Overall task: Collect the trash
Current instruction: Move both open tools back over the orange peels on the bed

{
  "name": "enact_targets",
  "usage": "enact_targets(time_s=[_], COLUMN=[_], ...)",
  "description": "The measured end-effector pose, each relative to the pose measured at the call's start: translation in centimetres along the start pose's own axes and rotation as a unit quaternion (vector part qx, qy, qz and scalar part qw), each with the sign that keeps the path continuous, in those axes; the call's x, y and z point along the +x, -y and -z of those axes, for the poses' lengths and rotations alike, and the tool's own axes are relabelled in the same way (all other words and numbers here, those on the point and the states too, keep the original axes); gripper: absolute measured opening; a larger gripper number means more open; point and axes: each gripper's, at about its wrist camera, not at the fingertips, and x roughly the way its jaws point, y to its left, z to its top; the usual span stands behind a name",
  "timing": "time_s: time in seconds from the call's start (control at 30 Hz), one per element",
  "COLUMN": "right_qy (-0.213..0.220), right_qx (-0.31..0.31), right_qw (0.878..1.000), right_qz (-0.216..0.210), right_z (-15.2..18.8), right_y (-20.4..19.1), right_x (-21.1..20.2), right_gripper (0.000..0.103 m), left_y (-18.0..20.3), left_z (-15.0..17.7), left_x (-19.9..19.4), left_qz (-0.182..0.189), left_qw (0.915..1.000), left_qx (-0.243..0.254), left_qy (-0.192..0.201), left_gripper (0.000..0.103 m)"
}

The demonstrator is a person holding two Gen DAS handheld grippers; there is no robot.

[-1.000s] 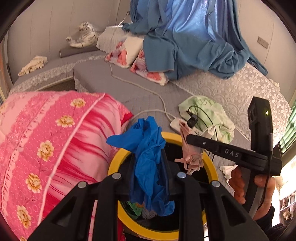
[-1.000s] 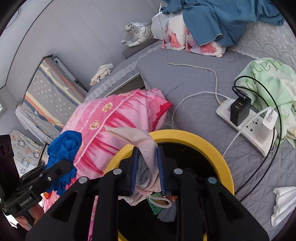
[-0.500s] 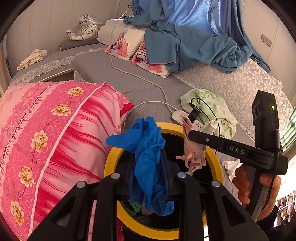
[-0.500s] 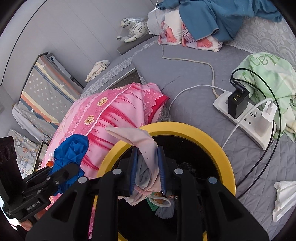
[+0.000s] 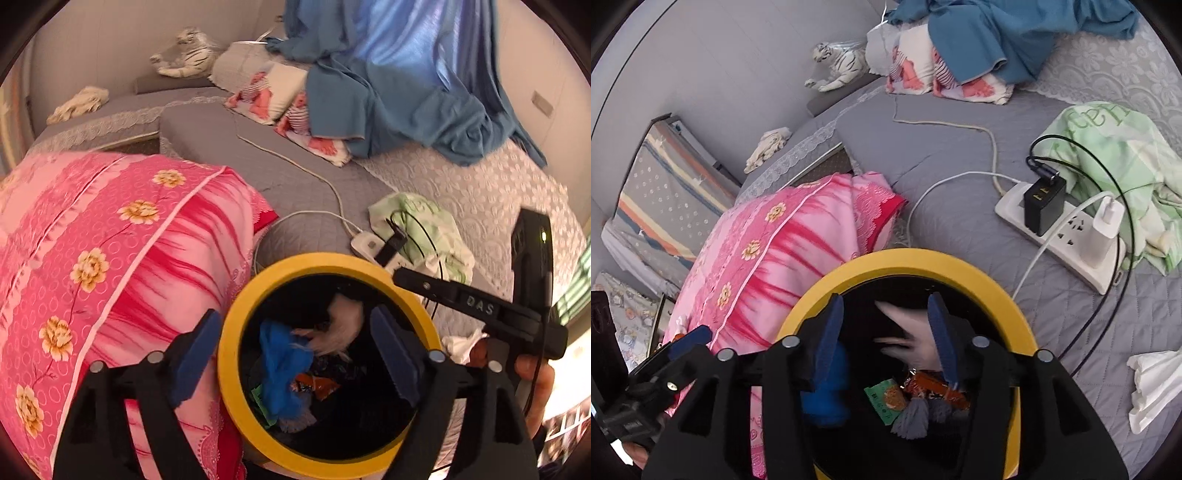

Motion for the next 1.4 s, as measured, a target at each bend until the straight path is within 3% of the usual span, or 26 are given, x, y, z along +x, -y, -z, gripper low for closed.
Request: enact_targets(time_s=[0.17, 0.4, 0.73, 1.07, 1.4], right_qy=[0.005, 0.023, 0.05, -0.013, -0.084], right_qx=[0.011, -0.011, -0.046, -0.129, -0.237], right_qw=[1.0, 1.0, 0.994, 0.982, 0.953], right_qz=[0.002, -0.013, -0.08, -0.137, -0.17], right_z=[-0.1, -0.3, -0.9, 0.8, 4.7], right_y=[0.3, -1.6, -7.5, -18.1, -29.4], right_x=[-0.3, -1.0, -1.2, 2.9, 7.6], right_gripper=[0.065, 0.083, 0.092, 0.092, 0.093], left_y=[-2.5, -5.2, -10.6, -16.2, -23.8], left_z=[0.0, 0.3, 1.5, 5.4, 10.3], left_x=[-0.5, -3.1, -9.3, -16.4, -22.3], left_qz=[0.011, -0.018, -0.069, -0.148, -0.218], left_qw=[0.9986, 0.9969, 0.9883, 0.9719, 0.9482], left_qx=[-0.051, -0.068, -0.109, -0.13, -0.177], left_qy=[0.0, 0.035, 0.082, 0.129, 0.15], left_gripper=[0.089, 0.095, 0.095, 0.095, 0.095])
